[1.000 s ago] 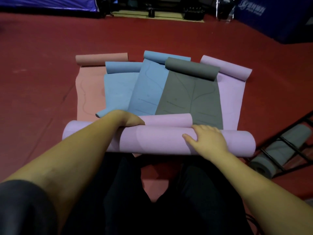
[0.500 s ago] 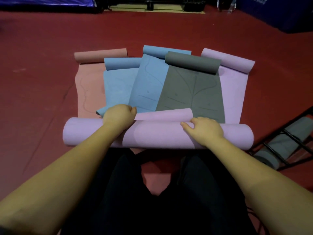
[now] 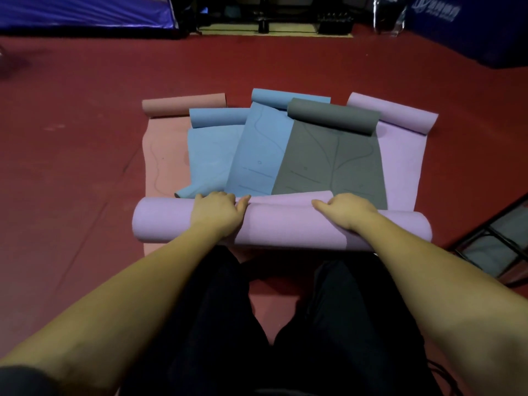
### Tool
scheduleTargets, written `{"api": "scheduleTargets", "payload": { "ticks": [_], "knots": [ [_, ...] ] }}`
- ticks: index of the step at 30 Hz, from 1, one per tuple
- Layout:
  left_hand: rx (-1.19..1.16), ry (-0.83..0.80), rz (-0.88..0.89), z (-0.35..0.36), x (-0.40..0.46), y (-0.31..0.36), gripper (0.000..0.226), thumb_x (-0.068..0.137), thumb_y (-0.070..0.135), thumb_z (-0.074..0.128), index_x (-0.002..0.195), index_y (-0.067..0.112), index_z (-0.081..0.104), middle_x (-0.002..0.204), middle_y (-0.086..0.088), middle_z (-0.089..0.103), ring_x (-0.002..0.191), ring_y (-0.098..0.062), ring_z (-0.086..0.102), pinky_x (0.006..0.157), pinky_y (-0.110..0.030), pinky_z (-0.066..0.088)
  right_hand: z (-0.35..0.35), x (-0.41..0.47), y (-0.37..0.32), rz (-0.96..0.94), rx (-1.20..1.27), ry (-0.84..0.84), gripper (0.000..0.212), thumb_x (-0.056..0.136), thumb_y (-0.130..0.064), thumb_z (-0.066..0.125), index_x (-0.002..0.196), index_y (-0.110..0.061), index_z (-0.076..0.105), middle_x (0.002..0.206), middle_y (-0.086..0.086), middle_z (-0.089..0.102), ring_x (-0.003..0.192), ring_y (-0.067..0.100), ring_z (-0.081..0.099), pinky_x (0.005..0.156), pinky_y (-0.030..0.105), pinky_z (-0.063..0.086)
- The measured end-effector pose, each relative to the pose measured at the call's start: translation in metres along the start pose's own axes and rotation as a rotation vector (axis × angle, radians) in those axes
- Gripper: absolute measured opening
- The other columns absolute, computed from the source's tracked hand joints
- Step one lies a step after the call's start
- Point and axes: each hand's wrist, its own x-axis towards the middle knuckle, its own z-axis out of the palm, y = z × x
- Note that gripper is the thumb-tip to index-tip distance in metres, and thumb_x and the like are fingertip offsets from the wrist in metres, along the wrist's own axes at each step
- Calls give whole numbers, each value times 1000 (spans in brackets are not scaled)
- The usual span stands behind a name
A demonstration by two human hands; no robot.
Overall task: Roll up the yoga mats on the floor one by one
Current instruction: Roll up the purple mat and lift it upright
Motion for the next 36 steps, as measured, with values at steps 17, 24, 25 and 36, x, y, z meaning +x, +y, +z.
{"api": "scheduleTargets", "payload": {
  "ticks": [17, 24, 25, 36],
  "knots": [
    [-115, -376, -73, -26, 7, -4, 71, 97, 64, 24, 135, 15, 58, 142, -12, 54, 127, -33, 50, 105, -41, 38, -16, -14, 0, 6, 151, -266, 68, 96, -67, 35, 139, -18, 55, 153, 9, 42, 138, 27, 41, 110, 35, 29],
    [-211, -558, -66, -21, 40, -13, 69, 91, 67, 33, 145, 27, 48, 153, -1, 43, 138, -26, 42, 113, -45, 30, 3, -29, -2, -41, 110, 284, 52, 101, -51, 32, 94, -15, 69, 106, 12, 68, 98, 32, 60, 74, 36, 43],
    [-234, -578, -70, -20, 45, -11, 66, 91, 65, 36, 144, 28, 49, 152, 0, 44, 136, -25, 43, 113, -45, 31, 8, -34, -2, -32, 93, 314, 52, 100, -52, 33, 93, -14, 68, 106, 13, 68, 102, 33, 60, 74, 36, 42],
    [-365, -749, -127, -19, 61, -3, 41, 97, 49, 52, 117, 18, 67, 120, -2, 63, 111, -24, 60, 99, -38, 42, 34, -40, -12, 25, -108, 392, 86, 80, -70, 8, 108, -17, 69, 110, 5, 69, 107, 29, 59, 89, 36, 38]
  ]
}}
